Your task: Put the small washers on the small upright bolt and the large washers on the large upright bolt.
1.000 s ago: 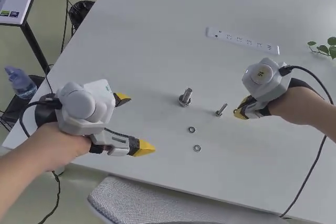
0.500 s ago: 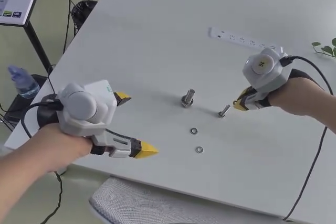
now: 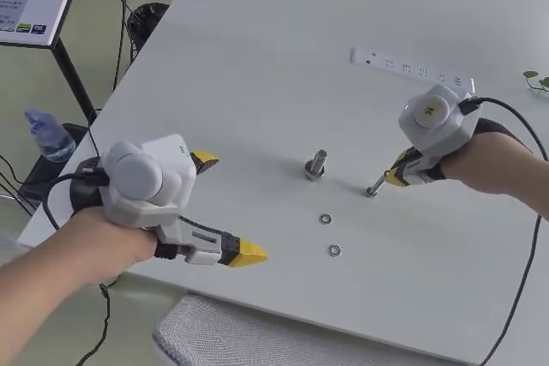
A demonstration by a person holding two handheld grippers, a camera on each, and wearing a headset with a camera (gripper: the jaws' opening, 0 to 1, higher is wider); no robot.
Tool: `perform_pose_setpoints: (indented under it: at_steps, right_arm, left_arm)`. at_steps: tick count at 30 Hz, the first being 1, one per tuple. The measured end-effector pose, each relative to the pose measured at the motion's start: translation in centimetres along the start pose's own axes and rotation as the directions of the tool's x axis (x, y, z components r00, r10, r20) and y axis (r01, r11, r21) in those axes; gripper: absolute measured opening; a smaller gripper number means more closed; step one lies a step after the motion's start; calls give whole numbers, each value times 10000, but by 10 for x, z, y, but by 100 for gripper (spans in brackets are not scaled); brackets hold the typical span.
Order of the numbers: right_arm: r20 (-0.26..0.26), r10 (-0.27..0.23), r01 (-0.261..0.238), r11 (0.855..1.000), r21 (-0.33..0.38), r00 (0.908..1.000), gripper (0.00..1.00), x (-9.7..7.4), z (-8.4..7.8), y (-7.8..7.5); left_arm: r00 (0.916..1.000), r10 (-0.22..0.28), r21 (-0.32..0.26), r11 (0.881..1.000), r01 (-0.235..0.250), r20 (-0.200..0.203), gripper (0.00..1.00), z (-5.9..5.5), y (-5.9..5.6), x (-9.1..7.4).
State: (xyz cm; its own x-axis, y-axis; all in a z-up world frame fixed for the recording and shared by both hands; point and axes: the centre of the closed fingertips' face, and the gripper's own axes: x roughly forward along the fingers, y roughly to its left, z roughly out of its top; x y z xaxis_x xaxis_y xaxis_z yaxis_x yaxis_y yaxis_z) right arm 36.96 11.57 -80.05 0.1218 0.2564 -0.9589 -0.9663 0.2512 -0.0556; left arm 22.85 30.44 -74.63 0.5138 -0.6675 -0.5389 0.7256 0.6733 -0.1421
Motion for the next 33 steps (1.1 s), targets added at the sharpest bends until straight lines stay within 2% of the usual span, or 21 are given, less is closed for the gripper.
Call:
perform_pose_setpoints:
  at_steps: [13, 33]
  right_arm:
    - [-83, 84, -84, 10000, -4, 9999, 12, 9, 0, -1]
    - [-174, 138, -140, 9998, -138, 9998, 12, 21, -2, 1]
  left_arm:
    - [9999, -89, -61, 9999, 88, -146, 99, -5, 2, 3]
    - [9995, -139, -217, 9997, 133, -277, 94, -10, 7, 4]
